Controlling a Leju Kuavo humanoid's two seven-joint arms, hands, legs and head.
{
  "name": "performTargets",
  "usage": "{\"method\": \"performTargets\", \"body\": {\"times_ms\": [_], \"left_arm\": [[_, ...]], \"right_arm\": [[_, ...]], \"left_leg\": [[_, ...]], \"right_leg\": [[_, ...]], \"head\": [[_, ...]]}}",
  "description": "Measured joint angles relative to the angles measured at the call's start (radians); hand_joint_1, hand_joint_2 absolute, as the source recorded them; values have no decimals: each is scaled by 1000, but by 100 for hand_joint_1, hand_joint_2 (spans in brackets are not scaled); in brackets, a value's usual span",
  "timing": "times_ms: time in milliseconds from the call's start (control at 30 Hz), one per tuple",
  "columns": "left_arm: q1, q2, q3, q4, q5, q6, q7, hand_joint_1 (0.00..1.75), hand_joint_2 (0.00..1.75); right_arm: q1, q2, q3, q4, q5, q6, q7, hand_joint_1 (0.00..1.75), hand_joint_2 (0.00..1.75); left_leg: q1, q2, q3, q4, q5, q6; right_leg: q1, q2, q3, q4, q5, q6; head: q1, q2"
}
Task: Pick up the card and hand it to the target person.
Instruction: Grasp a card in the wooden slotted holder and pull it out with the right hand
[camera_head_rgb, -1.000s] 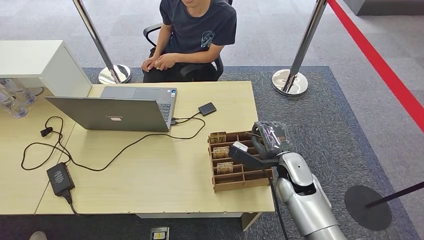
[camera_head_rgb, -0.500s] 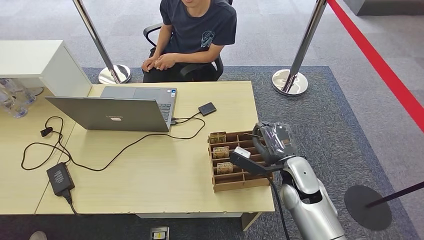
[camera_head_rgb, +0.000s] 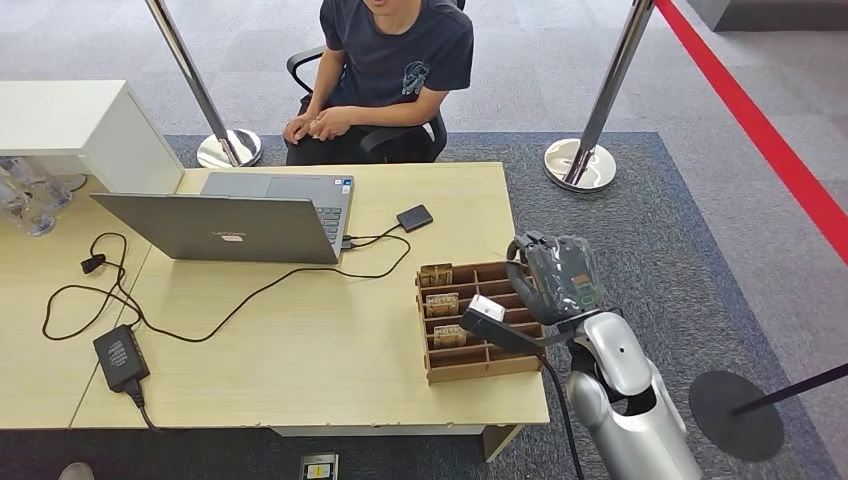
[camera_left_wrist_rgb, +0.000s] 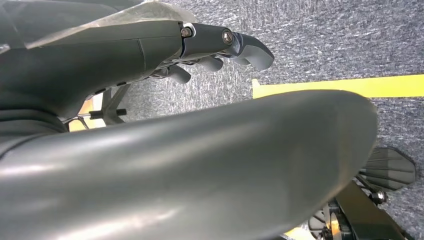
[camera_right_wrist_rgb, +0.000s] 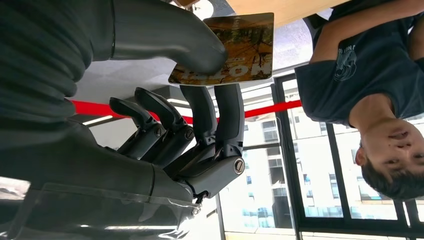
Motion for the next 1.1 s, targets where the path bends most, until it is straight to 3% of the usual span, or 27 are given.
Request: {"method": "performTargets", "body": {"times_ms": [467,667,1100], "left_arm": [[-4,-8,0,0,-1,2,-3,0,0],[-7,-11,-6,0,-17,2,-12,0,0],[-6,-14,-7,0,-11,5,-8,0,0]], "right_arm": [[-96,29,5,64,-33,-47,-27,175,175],[-194,61,1,211,-50,-146,-38,175,175],[-335,136,0,440,-41,-233,-65,175,175]], "left_leg": [[0,0,0,0,0,0],[0,0,0,0,1,0],[0,0,0,0,2,1]], "right_leg": [[0,0,0,0,0,0],[0,0,0,0,1,0],[0,0,0,0,1,0]], "head": [[0,0],[0,0],[0,0]]}}
